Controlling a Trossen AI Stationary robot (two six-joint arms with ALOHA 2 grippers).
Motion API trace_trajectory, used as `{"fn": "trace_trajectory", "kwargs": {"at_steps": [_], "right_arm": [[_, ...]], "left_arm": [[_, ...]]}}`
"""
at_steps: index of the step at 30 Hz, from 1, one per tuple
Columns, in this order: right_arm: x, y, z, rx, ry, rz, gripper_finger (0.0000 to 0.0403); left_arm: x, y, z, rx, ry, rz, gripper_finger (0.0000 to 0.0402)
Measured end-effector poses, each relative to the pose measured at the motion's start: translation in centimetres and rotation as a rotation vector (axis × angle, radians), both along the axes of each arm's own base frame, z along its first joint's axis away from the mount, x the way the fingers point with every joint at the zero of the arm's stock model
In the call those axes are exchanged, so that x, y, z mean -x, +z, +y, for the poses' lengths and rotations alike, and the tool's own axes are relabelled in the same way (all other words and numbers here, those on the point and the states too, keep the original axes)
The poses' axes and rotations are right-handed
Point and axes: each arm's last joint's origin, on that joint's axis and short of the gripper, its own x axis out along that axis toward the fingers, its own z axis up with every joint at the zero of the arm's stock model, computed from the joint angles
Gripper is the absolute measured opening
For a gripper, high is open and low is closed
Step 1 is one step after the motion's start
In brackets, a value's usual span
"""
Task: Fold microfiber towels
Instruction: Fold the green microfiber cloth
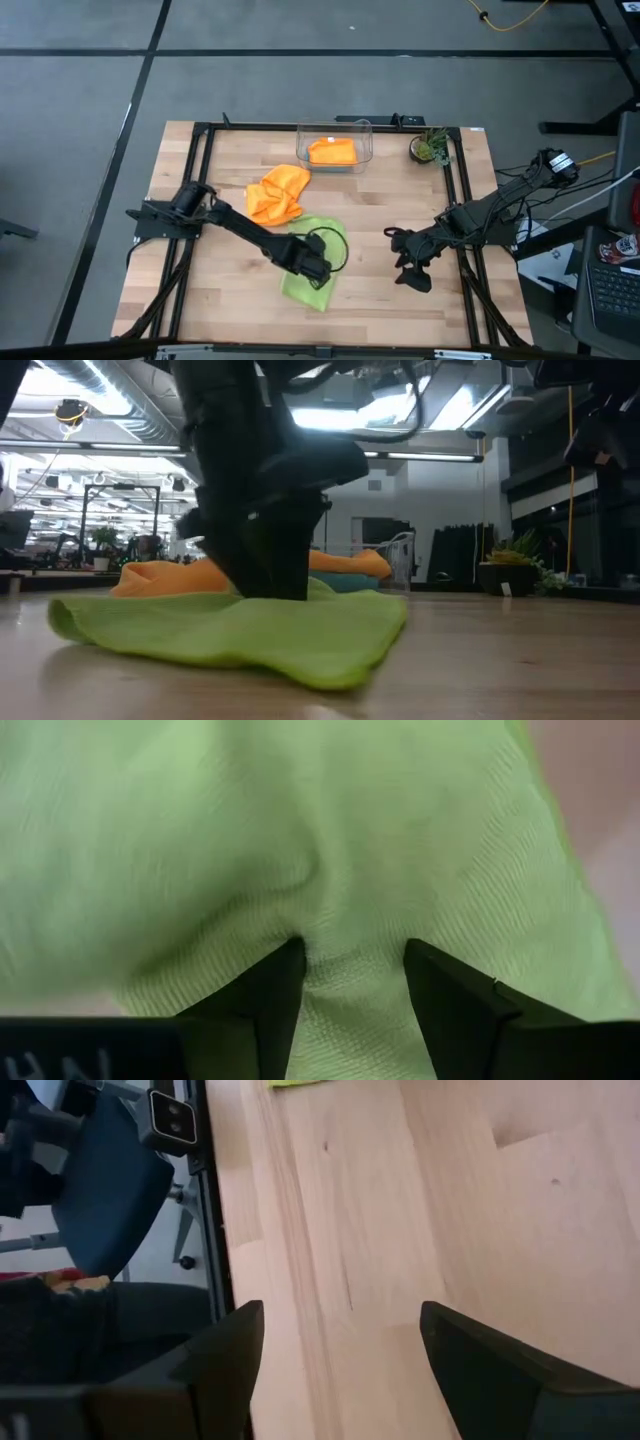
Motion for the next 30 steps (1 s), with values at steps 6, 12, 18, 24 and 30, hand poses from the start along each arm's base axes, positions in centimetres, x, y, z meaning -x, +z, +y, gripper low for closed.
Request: {"fn": "trace_trajectory", "kwargs": {"at_steps": [6, 12, 18, 24, 30], "right_arm": [[0.0, 0.0, 0.0, 0.005, 0.002, -0.008, 0.0272], [0.0, 0.0, 0.0, 0.006, 0.003, -0.010, 0.0272], [0.0, 0.0, 0.0, 0.006, 0.005, -0.011, 0.0272], [-0.1, 0.1, 0.0, 0.004, 0.005, -0.016, 0.0272], [-0.2, 0.1, 0.0, 0.001, -0.027, -0.021, 0.0272]], "left_arm": [[-0.5, 0.7, 0.4, -0.072, -0.447, 0.102, 0.0176], [0.5, 0.7, -1.4, -0.125, -0.874, 0.167, 0.0175], [1.7, 1.1, -2.5, -0.234, -1.013, 0.281, 0.0175], [1.4, 7.9, -3.8, -0.216, -0.695, 0.316, 0.0175], [1.3, 12.9, -7.2, -0.111, -0.521, 0.119, 0.0175]]}}
